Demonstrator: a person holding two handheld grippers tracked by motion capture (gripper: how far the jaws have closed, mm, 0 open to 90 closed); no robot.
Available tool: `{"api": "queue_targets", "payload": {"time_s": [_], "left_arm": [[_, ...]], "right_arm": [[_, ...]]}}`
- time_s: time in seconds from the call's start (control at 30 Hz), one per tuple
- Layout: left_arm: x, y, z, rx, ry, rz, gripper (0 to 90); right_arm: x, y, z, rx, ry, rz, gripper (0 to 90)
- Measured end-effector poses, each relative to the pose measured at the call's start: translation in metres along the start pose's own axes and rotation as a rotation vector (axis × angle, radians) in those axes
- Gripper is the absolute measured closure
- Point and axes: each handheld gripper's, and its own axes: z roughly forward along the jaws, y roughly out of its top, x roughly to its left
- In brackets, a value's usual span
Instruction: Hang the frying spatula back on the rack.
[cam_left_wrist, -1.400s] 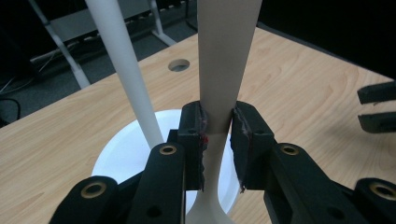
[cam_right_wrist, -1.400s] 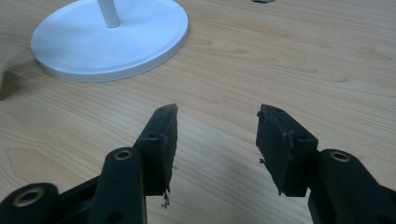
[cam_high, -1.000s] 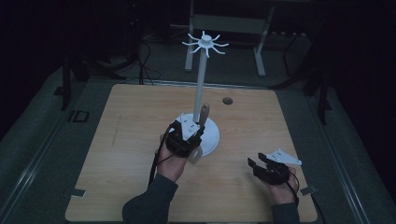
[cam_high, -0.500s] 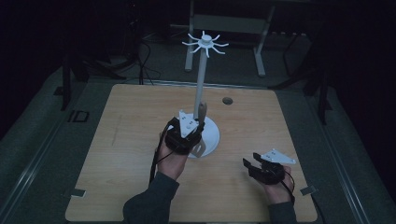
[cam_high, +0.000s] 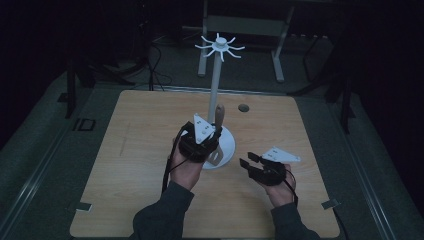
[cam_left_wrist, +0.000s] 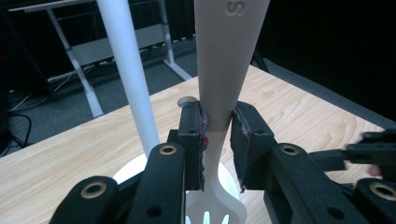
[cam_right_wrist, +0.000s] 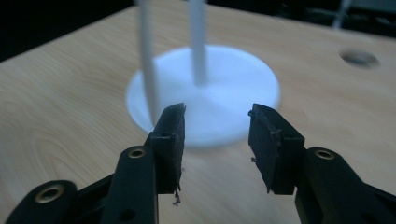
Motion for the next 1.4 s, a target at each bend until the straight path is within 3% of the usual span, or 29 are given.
{"api": "queue_targets", "payload": {"time_s": [0.07,0.2,0.53,0.67,0.73,0.8,0.97,1.1,1.3,1.4], "left_arm": [[0.000,0.000,0.000,0.001,-0.003,0.000,75.0],[0.001,0.000,-0.001,-0.001,-0.010,-0.007,75.0],[0.003,-0.001,-0.003,0.001,-0.031,-0.014,75.0],[0.003,-0.001,-0.003,0.002,-0.043,-0.015,74.9],[0.004,0.000,-0.004,-0.009,-0.053,-0.013,74.9],[0.005,0.000,-0.004,-0.012,-0.060,-0.012,74.8],[0.011,0.001,-0.005,-0.025,-0.101,-0.030,74.3],[0.015,0.002,-0.004,-0.050,-0.158,-0.034,71.7],[0.016,0.002,-0.002,-0.056,-0.176,-0.021,70.7],[0.016,0.003,-0.003,-0.061,-0.180,-0.009,72.0]], "right_arm": [[0.005,0.006,0.004,-0.007,0.007,-0.016,56.7],[0.026,0.036,0.019,-0.045,0.045,-0.104,60.9],[0.041,0.070,0.047,-0.091,0.074,-0.193,63.9],[0.043,0.074,0.051,-0.094,0.072,-0.204,70.6],[0.043,0.076,0.052,-0.101,0.084,-0.210,79.2],[0.044,0.077,0.052,-0.107,0.101,-0.235,80.4],[0.043,0.077,0.049,-0.115,0.109,-0.242,80.6],[0.040,0.079,0.045,-0.121,0.144,-0.258,80.7],[0.043,0.080,0.043,-0.126,0.195,-0.290,80.7],[0.042,0.081,0.043,-0.133,0.223,-0.284,80.8]]}}
